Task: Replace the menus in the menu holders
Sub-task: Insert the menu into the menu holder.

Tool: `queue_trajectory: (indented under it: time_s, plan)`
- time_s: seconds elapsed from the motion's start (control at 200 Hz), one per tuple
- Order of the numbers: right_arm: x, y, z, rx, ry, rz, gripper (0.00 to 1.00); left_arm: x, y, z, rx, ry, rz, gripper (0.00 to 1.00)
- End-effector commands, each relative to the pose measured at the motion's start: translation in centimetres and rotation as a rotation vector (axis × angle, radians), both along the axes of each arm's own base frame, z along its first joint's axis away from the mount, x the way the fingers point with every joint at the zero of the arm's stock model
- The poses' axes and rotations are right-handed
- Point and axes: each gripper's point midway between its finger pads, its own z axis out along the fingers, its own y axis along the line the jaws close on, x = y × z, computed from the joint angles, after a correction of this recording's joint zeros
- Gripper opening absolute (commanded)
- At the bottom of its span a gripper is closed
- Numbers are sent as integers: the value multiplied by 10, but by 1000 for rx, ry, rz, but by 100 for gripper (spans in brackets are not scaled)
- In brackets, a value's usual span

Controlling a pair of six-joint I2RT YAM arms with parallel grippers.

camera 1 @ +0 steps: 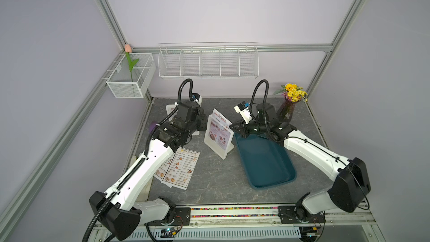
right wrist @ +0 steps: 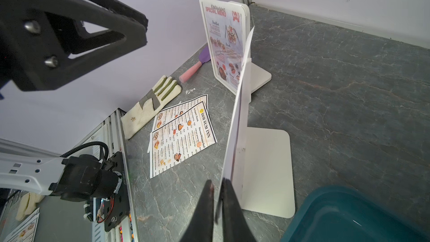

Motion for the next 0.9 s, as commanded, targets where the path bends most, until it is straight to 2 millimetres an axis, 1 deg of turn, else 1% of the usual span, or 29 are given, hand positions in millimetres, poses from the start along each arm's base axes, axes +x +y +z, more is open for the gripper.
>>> queue_trajectory:
  time_s: [0.0,0.035,0.14,0.23,0.36,0.49,0.65,0.765,0.895]
  plan:
    - [-3,-4,-2,-23,-4,-10,17,-4,2,4,-34,-5,1,41]
    - [-1,-5,3,-22,-14,-21,19,-4,2,4,-35,-7,0,41]
    - [1,-7,15,-19,-43,-21,19,-5,3,3,-37,-9,3,41]
    - [4,-7,18,-23,-51,-21,19,-5,3,4,-38,-11,2,41]
    - [7,-9,15,-42,-44,-37,19,-5,4,3,-31,-13,6,41]
    - [9,-9,15,-39,-48,-40,19,-3,1,2,-33,-8,-2,41]
    - [12,-3,15,-30,-36,-29,11,-1,-1,1,-36,-7,-5,41]
    - [11,1,13,-33,-35,-13,9,-3,1,1,-33,-7,-3,41]
    - [9,5,6,-53,-21,5,8,-6,4,-2,-29,-1,7,41]
